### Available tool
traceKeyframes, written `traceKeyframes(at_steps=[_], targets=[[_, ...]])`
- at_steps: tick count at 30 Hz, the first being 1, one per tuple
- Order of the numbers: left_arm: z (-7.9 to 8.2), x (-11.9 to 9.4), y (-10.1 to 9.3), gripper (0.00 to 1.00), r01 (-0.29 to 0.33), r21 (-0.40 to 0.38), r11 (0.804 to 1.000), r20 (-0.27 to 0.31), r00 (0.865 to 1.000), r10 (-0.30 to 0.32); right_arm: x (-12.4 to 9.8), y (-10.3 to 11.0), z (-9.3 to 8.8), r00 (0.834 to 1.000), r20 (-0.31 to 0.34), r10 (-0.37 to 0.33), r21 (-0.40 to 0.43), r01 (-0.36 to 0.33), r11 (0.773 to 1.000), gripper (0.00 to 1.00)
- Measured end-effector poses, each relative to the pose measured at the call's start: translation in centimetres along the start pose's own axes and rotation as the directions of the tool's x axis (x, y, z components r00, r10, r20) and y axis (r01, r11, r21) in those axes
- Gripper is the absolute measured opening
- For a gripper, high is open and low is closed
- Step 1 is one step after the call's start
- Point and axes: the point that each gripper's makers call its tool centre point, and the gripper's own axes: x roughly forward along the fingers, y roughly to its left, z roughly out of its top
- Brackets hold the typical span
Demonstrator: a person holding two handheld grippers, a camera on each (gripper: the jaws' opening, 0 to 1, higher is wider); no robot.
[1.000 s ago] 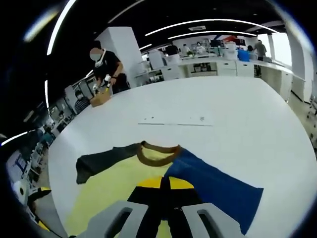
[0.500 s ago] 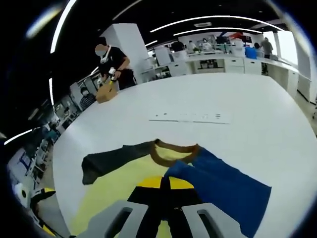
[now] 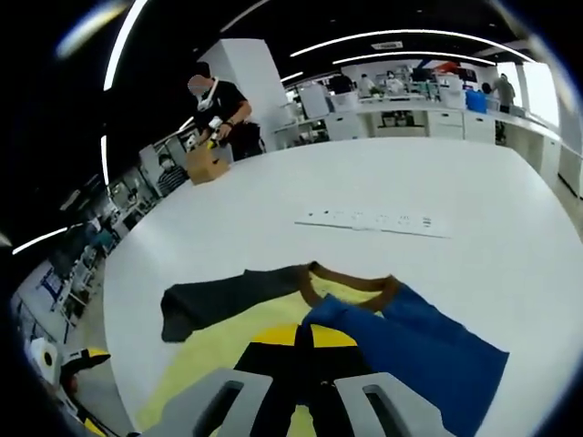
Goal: Fold the garment on the visible template until the final outline fits inside the template.
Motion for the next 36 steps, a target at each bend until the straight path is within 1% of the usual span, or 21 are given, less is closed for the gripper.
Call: traceKeyframes(at_steps=[6,21,25,28,36], targets=[[-0.1,0.0,0.1,0.99,-0.002,-0.003,1.000,0.000,1.000,0.002,0.7,1.3,0.2,1.000,-0.008,0.016,-0.022,-0.016,1.000,0.00],[-0.5,0.3,0.2,0.99,0.005,-0.009,1.000,-0.012,1.000,-0.005,2.4,4.5,0.5,0.997,-0.022,0.071,-0.036,-0.072,0.997,0.00],[-0.7,0.2,0.6,0.99,-0.013,-0.022,1.000,-0.017,1.000,0.013,2.6,5.3,0.4,0.996,-0.030,0.085,-0.047,-0.086,0.995,0.00],[-0.7,0.0,0.8,0.99,-0.021,-0.040,0.999,-0.008,1.000,0.020,2.8,5.8,0.4,0.995,-0.034,0.092,-0.046,-0.094,0.995,0.00],[-0.9,0.1,0.8,0.99,-0.027,-0.035,0.999,-0.016,1.000,0.026,3.4,7.3,0.4,0.993,-0.039,0.113,-0.064,-0.116,0.991,0.00]])
